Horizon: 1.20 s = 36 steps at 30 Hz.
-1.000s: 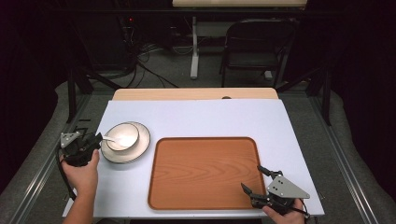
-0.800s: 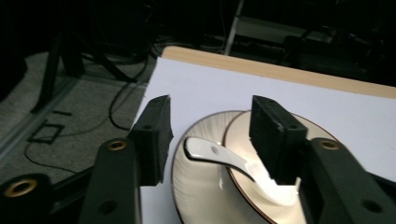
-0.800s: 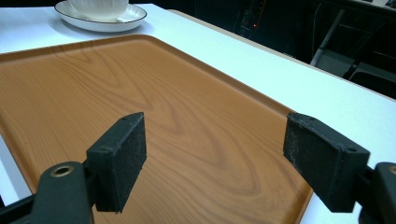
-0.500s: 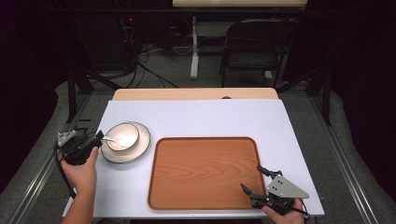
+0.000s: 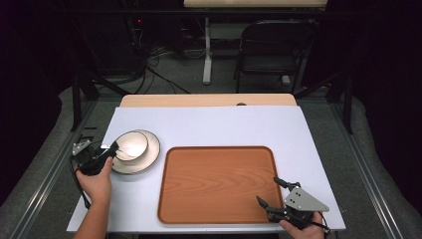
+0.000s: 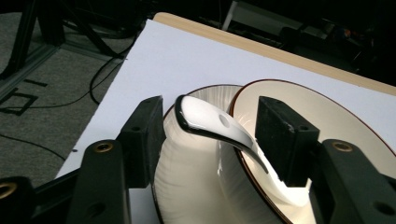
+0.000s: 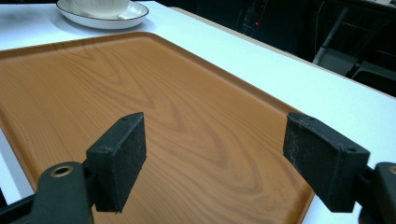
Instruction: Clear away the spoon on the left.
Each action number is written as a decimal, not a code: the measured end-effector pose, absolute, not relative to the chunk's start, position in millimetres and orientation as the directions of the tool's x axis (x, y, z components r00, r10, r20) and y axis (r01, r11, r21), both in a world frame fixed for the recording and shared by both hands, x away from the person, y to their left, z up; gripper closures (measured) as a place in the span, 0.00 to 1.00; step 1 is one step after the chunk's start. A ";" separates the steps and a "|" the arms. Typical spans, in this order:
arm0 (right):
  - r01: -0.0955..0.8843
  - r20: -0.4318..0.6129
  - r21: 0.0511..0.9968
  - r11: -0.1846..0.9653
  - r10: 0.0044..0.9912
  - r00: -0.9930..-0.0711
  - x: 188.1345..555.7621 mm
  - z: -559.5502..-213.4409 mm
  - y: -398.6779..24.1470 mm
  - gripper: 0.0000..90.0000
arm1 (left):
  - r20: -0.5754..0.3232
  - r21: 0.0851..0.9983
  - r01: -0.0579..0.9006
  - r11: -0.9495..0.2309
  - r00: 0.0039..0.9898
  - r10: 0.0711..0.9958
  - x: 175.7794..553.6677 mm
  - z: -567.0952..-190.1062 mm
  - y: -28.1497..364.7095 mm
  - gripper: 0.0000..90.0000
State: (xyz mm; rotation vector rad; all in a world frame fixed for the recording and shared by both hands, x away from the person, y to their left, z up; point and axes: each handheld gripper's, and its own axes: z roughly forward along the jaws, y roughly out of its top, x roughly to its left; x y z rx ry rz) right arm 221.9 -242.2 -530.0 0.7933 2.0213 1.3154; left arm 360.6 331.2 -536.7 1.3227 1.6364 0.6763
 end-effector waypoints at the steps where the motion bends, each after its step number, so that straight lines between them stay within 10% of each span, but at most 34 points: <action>1: 0.160 -0.156 0.930 0.332 0.747 -0.646 221.8 -529.9 -242.2 0.23 | -0.311 0.844 0.454 0.287 -0.023 0.950 361.9 -538.5 329.9 0.50; 36: 0.161 -0.155 0.929 0.335 0.744 -0.650 222.2 -530.3 -241.7 0.23 | -0.332 0.869 0.401 0.289 0.038 0.943 359.2 -525.4 321.2 0.86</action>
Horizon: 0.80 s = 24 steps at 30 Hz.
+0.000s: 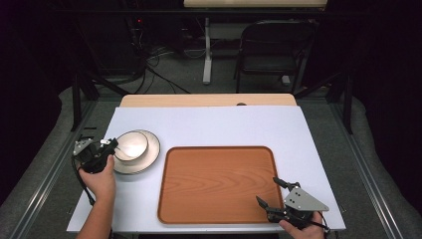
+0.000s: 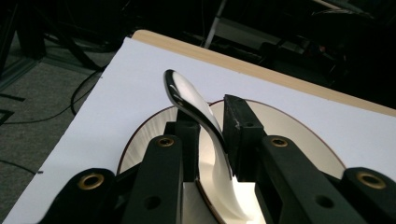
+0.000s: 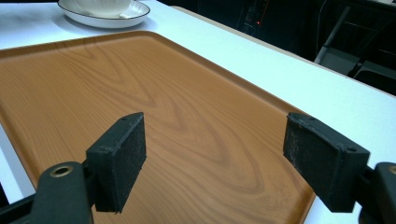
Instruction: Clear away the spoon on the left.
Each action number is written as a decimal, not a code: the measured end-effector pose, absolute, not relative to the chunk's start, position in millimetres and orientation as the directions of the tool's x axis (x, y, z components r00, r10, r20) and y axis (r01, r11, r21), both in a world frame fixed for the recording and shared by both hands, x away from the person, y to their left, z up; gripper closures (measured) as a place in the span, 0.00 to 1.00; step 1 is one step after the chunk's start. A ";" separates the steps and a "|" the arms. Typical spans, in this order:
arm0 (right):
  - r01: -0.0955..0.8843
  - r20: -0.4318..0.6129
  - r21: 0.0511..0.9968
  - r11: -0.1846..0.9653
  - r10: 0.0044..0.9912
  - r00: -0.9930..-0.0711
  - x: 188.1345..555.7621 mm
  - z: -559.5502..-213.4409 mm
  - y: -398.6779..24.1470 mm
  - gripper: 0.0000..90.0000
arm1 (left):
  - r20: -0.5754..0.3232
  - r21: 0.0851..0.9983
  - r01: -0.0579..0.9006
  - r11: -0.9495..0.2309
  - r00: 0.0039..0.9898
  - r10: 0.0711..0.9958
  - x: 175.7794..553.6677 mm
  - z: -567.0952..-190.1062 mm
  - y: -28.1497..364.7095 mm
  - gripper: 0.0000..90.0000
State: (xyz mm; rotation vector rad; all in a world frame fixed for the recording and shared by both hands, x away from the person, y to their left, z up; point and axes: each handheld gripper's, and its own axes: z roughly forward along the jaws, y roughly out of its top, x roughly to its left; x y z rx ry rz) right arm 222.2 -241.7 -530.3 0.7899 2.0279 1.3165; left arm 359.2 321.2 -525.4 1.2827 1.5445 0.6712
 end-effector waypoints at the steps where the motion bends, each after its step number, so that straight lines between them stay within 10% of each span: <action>1: 0.161 -0.156 0.928 0.335 0.743 -0.651 222.1 -530.3 -241.7 0.23 | -0.332 0.869 0.401 0.289 0.038 0.943 359.2 -525.4 321.2 0.86; 24: 0.161 -0.156 0.928 0.335 0.743 -0.650 222.4 -530.4 -241.5 0.23 | -0.295 0.891 0.397 0.221 0.134 0.946 359.3 -490.5 306.6 0.94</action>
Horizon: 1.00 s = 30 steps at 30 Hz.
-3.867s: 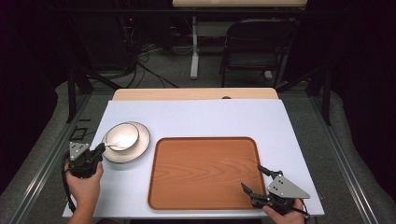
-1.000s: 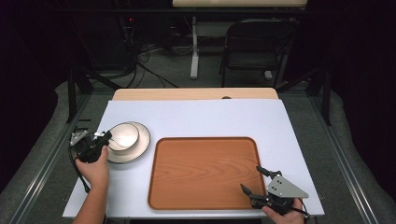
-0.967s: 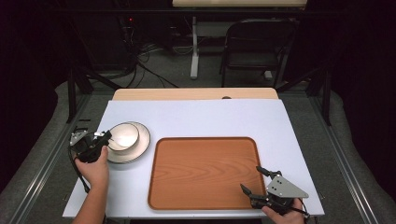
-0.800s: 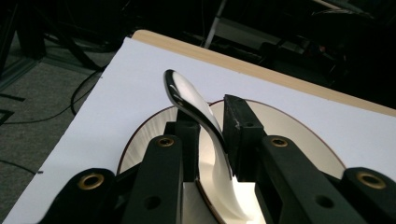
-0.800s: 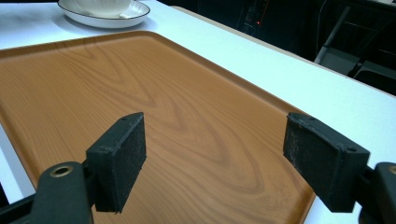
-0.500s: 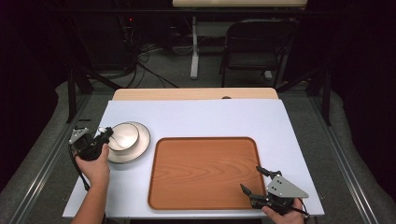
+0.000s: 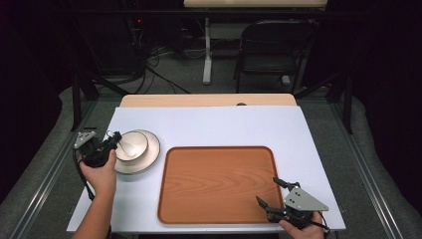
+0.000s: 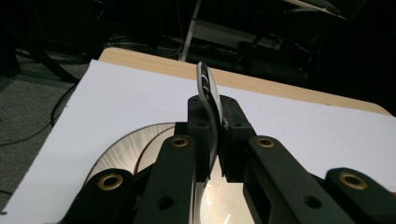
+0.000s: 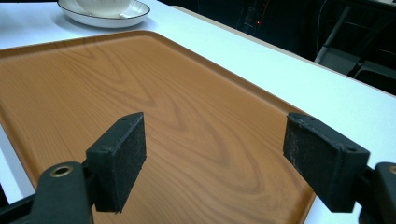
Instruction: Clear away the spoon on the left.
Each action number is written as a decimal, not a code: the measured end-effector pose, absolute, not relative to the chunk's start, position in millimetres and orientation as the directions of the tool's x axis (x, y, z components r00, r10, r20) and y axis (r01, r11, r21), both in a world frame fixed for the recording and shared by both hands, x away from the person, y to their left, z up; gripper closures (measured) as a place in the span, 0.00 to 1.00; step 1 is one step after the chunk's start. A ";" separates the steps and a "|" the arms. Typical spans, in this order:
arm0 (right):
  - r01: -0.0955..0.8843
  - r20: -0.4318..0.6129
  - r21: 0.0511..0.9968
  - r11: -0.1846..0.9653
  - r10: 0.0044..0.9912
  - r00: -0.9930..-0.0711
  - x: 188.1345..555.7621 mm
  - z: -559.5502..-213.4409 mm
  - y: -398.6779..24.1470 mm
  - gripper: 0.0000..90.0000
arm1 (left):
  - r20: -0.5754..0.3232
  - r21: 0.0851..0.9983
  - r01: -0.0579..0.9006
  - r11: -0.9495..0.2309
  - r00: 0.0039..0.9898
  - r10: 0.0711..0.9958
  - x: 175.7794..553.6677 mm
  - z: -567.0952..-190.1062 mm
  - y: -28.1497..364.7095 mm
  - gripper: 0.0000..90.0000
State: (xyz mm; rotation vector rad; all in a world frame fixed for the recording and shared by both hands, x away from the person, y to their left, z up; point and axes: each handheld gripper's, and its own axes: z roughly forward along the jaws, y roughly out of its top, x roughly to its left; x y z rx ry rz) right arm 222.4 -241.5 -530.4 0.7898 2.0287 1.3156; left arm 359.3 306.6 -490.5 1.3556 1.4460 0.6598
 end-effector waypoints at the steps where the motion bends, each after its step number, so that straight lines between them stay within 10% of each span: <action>1: 0.161 -0.156 0.928 0.335 0.743 -0.650 222.4 -530.4 -241.5 0.23 | -0.295 0.891 0.397 0.221 0.134 0.946 359.3 -490.5 306.6 0.94; 30: 0.160 -0.158 0.928 0.337 0.744 -0.649 222.2 -530.2 -241.6 0.23 | -0.199 0.947 0.298 0.115 0.269 0.942 337.1 -434.8 285.7 0.94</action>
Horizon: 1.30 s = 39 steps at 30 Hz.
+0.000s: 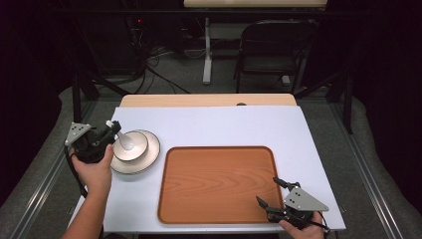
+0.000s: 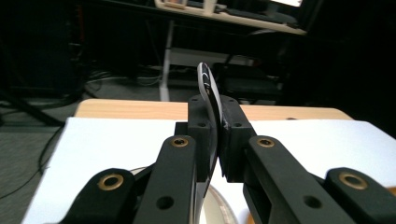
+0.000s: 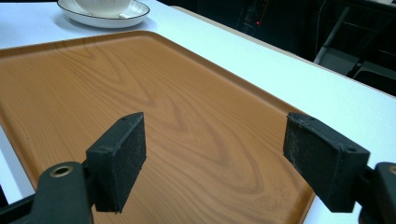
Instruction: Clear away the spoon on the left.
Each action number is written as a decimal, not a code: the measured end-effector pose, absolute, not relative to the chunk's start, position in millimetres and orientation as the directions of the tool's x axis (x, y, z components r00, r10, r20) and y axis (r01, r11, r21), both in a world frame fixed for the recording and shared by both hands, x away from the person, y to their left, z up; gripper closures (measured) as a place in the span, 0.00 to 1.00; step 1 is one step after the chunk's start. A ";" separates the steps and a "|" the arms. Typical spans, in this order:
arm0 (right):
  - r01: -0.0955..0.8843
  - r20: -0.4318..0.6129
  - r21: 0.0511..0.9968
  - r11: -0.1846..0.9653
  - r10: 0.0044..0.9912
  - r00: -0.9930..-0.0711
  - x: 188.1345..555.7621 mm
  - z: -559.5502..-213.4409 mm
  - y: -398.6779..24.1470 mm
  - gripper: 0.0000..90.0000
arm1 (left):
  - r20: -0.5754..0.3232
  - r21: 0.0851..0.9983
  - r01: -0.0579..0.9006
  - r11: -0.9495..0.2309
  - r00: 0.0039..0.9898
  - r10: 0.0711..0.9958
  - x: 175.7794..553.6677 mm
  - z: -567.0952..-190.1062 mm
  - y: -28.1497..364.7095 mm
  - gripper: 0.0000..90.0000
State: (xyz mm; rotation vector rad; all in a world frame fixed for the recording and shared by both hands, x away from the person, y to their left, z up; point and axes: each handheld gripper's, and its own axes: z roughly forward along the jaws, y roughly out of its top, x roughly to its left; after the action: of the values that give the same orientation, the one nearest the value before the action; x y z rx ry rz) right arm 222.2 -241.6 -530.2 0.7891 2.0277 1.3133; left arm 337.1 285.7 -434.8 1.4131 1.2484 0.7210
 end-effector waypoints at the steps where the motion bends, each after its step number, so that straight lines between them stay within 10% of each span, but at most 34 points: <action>1: 0.160 -0.158 0.928 0.337 0.744 -0.649 222.2 -530.3 -241.5 0.23 | -0.191 0.950 0.295 0.102 0.290 0.938 335.1 -433.3 282.0 0.94; 39: 0.159 -0.160 0.927 0.339 0.743 -0.650 222.1 -530.3 -241.4 0.23 | -0.209 0.916 0.347 -0.203 0.843 0.495 314.3 -432.8 181.6 0.94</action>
State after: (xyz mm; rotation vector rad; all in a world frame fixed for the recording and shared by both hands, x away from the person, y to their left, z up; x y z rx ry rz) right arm 222.1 -241.4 -530.3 0.7867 2.0290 1.3114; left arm 314.3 181.6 -432.8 1.8140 0.6395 0.1533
